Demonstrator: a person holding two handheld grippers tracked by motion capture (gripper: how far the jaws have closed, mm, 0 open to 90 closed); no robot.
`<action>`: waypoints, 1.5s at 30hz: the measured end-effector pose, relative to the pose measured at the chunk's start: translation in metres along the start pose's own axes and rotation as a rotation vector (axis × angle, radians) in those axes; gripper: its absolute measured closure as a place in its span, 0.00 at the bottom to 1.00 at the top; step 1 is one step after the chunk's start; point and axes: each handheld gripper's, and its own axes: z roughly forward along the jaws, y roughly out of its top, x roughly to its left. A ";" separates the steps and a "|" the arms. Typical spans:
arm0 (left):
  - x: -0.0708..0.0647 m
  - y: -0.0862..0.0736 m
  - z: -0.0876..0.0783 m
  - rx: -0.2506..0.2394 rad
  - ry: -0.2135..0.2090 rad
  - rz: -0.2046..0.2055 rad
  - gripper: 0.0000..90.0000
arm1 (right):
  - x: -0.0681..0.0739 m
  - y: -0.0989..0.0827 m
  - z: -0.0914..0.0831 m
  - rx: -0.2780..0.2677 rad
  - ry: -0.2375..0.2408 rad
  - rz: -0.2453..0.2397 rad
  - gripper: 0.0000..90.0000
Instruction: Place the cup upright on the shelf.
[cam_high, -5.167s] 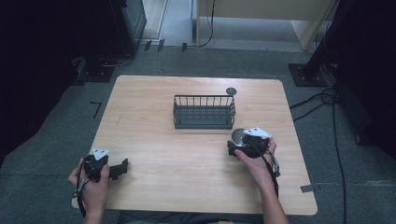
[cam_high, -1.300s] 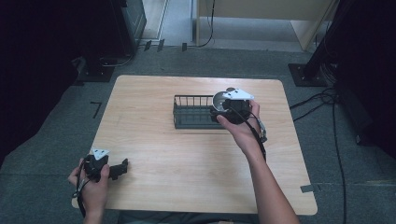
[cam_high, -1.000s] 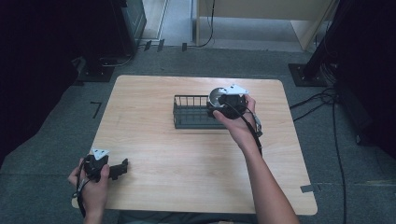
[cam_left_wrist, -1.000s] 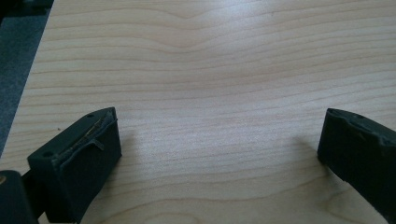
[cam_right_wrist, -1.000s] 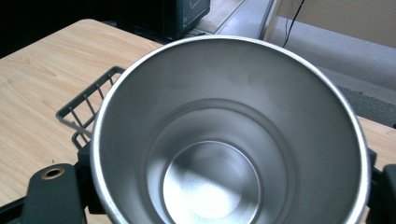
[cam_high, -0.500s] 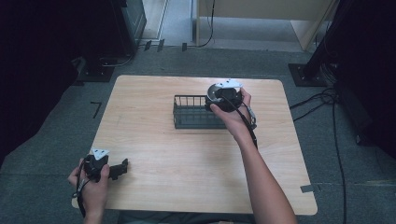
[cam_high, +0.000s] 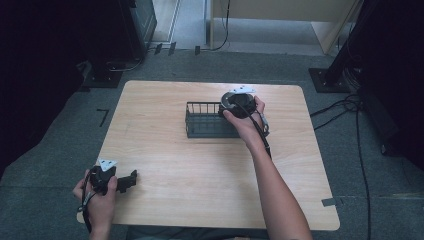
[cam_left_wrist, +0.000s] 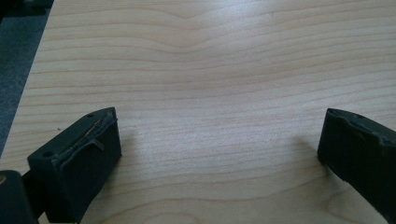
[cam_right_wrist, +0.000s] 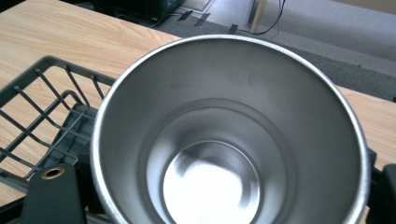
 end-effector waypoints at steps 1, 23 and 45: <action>0.000 0.000 0.000 0.000 0.000 0.000 0.00 | 0.000 -0.001 0.002 0.006 0.000 0.003 0.20; 0.000 0.000 0.000 0.000 0.000 0.000 0.00 | 0.003 -0.015 0.022 0.069 0.009 0.016 0.20; 0.000 0.000 0.000 0.000 0.000 0.000 0.00 | -0.005 -0.011 0.002 0.043 0.100 0.054 0.00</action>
